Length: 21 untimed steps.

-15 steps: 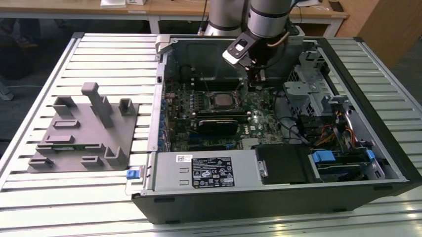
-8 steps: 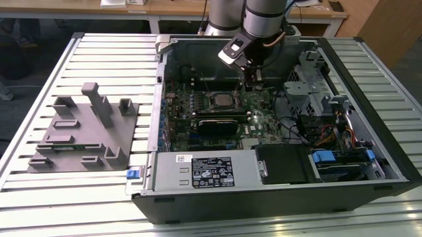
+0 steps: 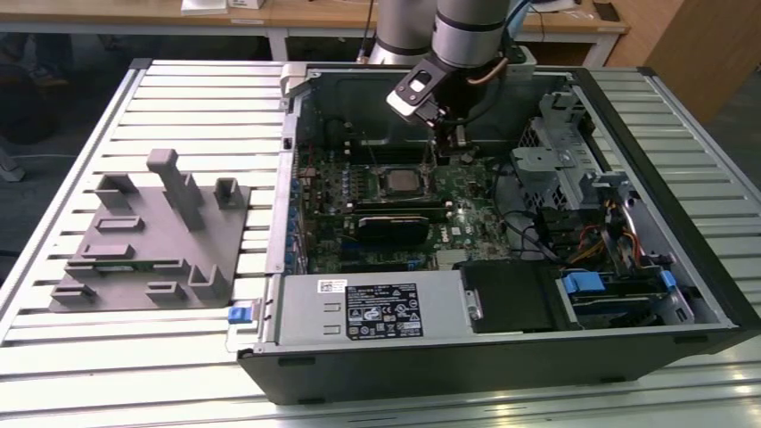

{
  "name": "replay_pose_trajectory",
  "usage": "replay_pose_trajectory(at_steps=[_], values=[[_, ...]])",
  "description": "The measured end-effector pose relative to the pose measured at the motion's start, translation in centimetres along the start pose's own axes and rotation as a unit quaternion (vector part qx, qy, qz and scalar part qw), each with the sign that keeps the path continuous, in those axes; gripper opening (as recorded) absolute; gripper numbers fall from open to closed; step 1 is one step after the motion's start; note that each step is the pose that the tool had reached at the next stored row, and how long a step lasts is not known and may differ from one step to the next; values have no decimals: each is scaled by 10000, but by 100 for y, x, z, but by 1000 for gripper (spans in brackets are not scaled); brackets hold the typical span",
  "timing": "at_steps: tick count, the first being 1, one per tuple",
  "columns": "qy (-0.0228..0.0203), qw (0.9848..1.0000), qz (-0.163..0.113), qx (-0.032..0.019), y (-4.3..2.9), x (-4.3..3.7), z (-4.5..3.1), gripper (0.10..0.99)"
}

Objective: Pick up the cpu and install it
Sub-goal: 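Close the cpu cover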

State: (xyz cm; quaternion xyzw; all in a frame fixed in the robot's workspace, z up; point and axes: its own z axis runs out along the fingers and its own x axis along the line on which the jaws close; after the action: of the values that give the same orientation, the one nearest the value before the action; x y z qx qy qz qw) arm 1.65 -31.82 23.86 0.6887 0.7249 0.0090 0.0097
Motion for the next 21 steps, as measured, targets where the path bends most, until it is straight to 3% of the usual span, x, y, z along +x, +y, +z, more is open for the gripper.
replay_pose_trajectory(at_steps=[14, 21], values=[[-1, 10000, 0, 1, -145, 7, -2, 106], [0, 10000, 0, 0, -318, 13, 0, 106]])
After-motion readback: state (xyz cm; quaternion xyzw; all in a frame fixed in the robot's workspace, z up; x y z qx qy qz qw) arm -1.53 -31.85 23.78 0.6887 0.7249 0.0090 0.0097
